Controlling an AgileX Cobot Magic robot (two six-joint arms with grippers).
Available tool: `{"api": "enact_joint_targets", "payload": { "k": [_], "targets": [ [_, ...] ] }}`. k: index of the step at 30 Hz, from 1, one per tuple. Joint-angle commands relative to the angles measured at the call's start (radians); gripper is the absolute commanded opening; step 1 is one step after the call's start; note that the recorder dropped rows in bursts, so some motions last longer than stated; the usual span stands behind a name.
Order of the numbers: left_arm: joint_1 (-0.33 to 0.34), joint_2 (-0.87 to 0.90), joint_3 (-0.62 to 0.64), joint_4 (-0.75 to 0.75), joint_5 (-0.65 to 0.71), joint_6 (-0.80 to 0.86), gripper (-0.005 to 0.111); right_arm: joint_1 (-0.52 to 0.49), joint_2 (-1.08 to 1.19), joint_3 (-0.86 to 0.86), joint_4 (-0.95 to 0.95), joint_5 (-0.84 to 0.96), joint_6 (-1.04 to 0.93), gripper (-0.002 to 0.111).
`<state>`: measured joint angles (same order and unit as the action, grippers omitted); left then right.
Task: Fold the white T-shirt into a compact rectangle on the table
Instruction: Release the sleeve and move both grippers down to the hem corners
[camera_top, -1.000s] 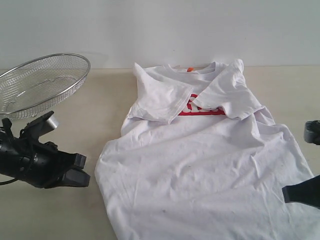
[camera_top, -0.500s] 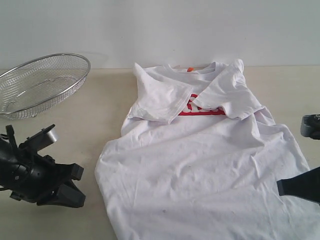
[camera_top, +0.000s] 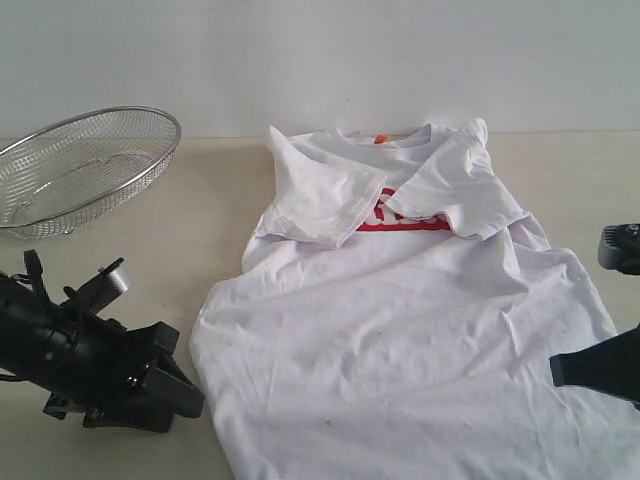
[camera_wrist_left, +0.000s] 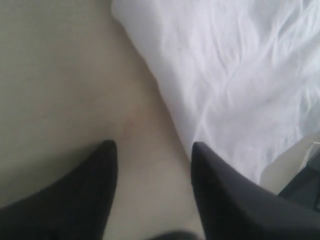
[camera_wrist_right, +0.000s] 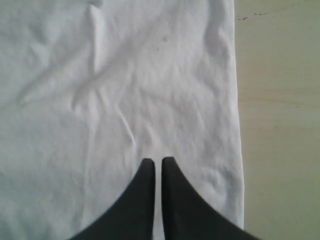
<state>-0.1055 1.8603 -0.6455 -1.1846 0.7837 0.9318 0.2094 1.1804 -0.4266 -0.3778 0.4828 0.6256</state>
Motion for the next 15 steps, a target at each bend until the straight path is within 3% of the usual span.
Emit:
{"api": "enact_joint_targets", "payload": {
  "k": [1, 8, 15],
  "targets": [
    [-0.001, 0.046, -0.006, -0.061, -0.001, 0.003, 0.052, 0.0, -0.008, 0.005, 0.0, -0.012, -0.01, 0.0],
    [-0.011, 0.102, -0.011, -0.124, -0.001, 0.012, 0.052, 0.0, -0.008, 0.005, 0.002, -0.024, -0.01, 0.0],
    [-0.094, 0.122, -0.105, -0.153, -0.011, 0.013, 0.045, 0.0, -0.008, 0.005, 0.002, -0.026, -0.01, 0.0]
  ]
}}
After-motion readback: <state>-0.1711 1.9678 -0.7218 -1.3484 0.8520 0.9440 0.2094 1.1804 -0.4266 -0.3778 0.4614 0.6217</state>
